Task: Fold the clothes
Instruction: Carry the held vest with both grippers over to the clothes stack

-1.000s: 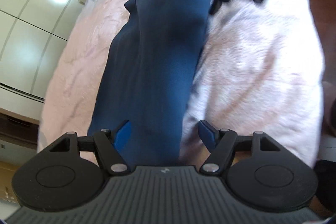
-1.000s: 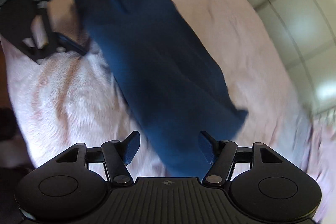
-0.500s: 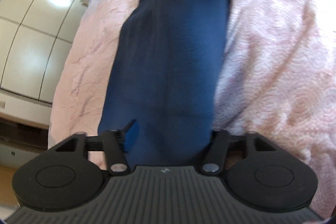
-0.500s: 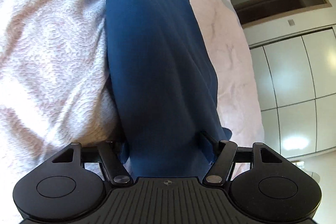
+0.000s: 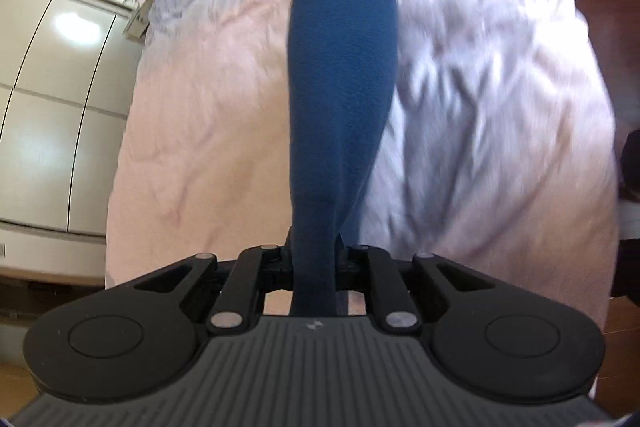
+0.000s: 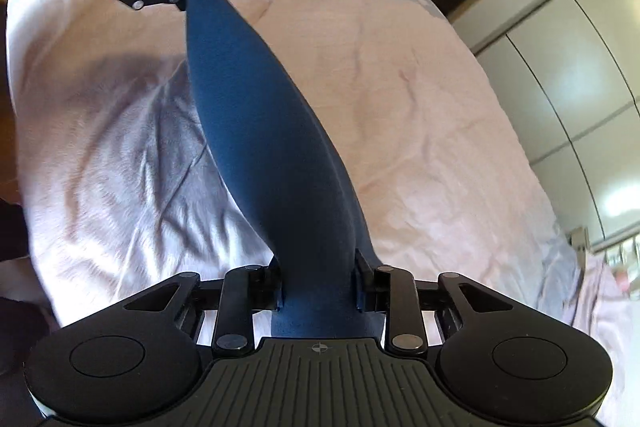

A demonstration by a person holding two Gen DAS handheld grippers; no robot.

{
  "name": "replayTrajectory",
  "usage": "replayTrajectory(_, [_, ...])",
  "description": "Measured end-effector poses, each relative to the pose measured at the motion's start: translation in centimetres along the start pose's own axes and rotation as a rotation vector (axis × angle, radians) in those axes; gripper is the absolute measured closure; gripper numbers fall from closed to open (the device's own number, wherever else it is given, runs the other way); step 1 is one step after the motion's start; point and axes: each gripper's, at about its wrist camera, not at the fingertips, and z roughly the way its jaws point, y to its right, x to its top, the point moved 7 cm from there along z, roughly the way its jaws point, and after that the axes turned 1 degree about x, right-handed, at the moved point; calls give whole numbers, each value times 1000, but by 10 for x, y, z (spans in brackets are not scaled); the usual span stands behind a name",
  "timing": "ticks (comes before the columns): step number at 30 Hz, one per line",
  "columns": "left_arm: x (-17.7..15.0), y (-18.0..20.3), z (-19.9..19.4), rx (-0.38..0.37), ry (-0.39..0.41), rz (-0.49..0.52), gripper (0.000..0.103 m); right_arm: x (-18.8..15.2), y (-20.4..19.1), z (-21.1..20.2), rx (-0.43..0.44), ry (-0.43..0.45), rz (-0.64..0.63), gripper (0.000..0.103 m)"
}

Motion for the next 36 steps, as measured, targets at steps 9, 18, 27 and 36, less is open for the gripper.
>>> replayTrajectory(9, [124, -47, -34, -21, 224, 140, 92, -45, 71, -109, -78, -130, 183, 74])
replayTrajectory(18, [303, -91, -29, -24, 585, 327, 92, -145, 132, -227, -288, -350, 435, 74])
replayTrajectory(27, [528, -151, -36, 48, 839, 461, 92, -261, 244, -355, -527, -482, 594, 74])
replayTrajectory(36, [717, -179, 53, 148, 787, 409, 91, -430, 417, -400, -670, -441, 518, 74])
